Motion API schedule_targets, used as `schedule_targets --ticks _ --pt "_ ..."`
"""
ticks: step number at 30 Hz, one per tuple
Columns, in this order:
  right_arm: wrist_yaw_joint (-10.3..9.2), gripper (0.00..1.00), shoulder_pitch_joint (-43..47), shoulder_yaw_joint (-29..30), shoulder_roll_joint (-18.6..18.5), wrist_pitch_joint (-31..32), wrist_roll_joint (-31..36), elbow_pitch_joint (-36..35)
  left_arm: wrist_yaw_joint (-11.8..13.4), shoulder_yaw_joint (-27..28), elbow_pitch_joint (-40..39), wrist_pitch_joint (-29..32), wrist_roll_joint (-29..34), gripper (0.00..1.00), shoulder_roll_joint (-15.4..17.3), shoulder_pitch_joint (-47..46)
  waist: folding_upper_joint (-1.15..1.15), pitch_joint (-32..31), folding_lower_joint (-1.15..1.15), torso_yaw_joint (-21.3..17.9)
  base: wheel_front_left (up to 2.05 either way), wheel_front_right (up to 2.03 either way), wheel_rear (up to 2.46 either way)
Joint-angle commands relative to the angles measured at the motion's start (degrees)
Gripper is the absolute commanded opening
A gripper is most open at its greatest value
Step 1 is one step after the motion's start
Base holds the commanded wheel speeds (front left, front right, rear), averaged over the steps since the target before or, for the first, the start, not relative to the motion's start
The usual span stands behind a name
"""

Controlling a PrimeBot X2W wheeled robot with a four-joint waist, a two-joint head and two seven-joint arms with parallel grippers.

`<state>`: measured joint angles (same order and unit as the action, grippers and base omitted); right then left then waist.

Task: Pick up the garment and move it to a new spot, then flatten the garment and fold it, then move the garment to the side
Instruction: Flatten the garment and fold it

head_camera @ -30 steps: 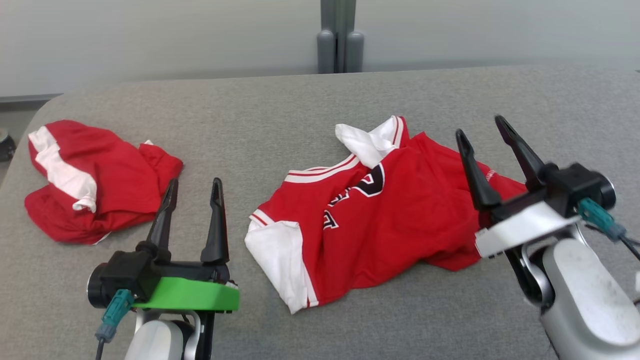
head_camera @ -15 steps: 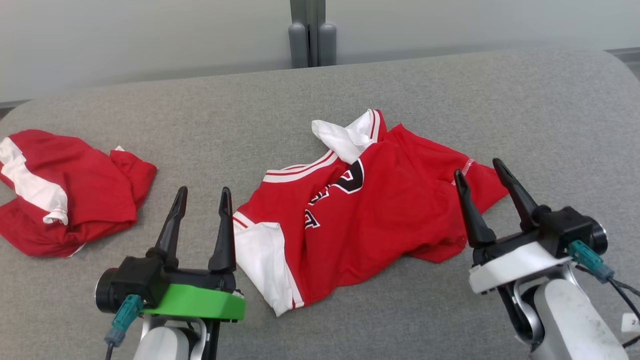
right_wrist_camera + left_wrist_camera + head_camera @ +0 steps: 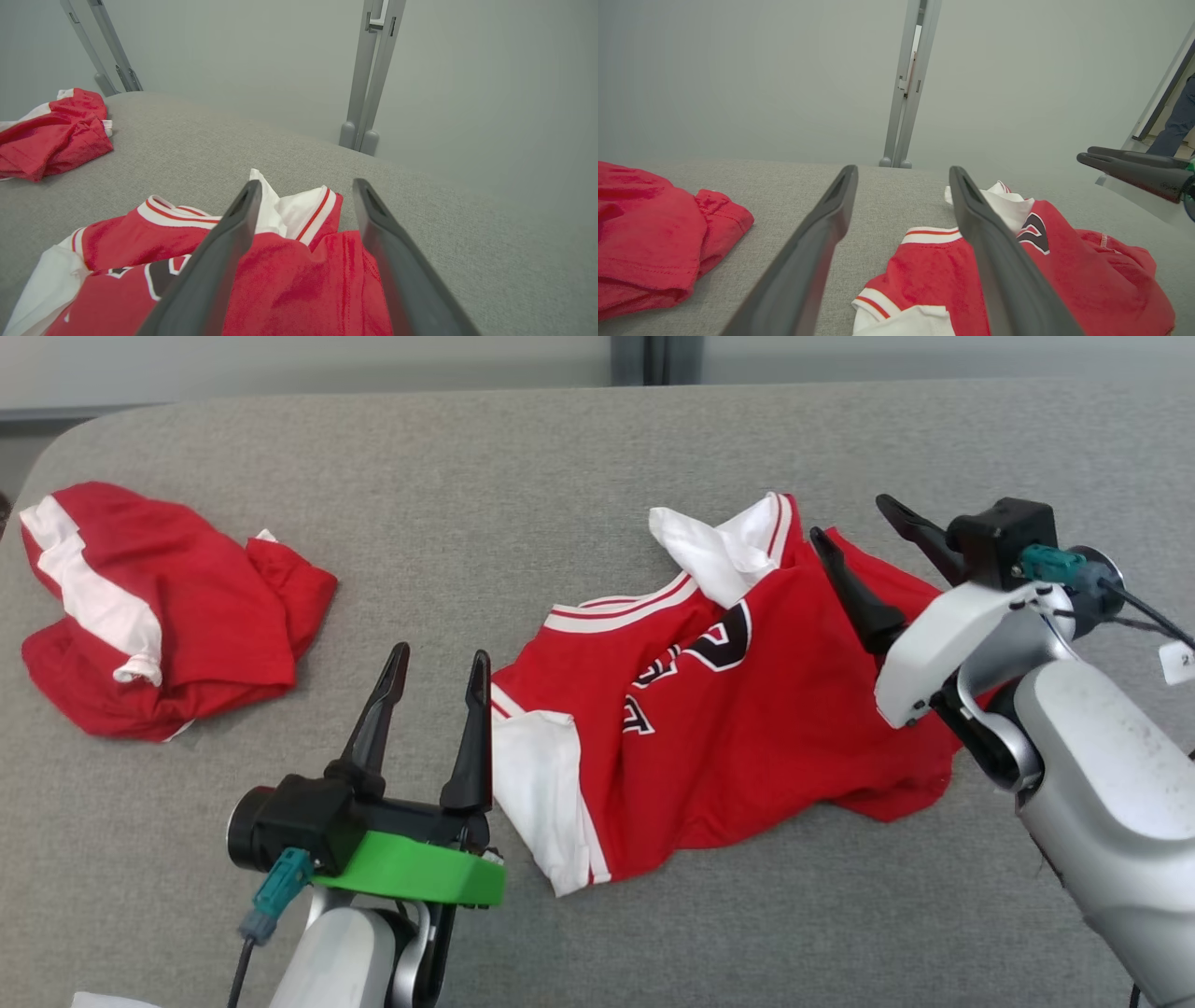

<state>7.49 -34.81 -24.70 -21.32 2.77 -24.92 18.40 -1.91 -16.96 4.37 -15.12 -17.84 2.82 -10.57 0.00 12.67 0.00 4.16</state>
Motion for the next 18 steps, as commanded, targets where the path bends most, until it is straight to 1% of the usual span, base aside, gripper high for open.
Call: schedule_targets --ticks 1,4,6,12,18 --pt "0.0 1.0 -1.86 -1.48 -1.73 1.87 -2.52 0.88 0.45 -0.35 0.04 -0.05 -0.48 1.0 0.13 -1.21 0.0 3.48 0.0 4.01 0.0 0.0 0.0" --pt "0.0 1.0 -5.48 -5.02 -3.87 7.2 -8.31 3.2 1.05 -1.84 0.31 -0.05 0.43 1.0 0.13 -1.92 0.0 4.64 0.0 6.09 0.0 0.0 0.0" --pt "0.0 1.0 -7.45 -6.67 -4.97 10.17 -11.52 4.96 1.52 -2.48 0.16 -0.05 -0.34 1.0 0.13 -2.3 0.0 5.23 0.0 7.3 0.0 0.0 0.0" --pt "0.0 1.0 -12.88 -13.12 -7.9 17.53 -16.58 8.58 2.2 -4.18 -0.15 -0.05 -1.54 1.0 0.13 -2.87 0.0 6.53 0.0 9.88 0.0 0.0 0.0" --pt "0.0 1.0 -16.64 -16.94 -9.32 22.54 -21.49 11.23 2.57 -5.44 -0.11 -0.05 -2.33 1.0 0.13 -3.18 0.0 7.11 0.0 11.22 0.0 0.0 0.0"
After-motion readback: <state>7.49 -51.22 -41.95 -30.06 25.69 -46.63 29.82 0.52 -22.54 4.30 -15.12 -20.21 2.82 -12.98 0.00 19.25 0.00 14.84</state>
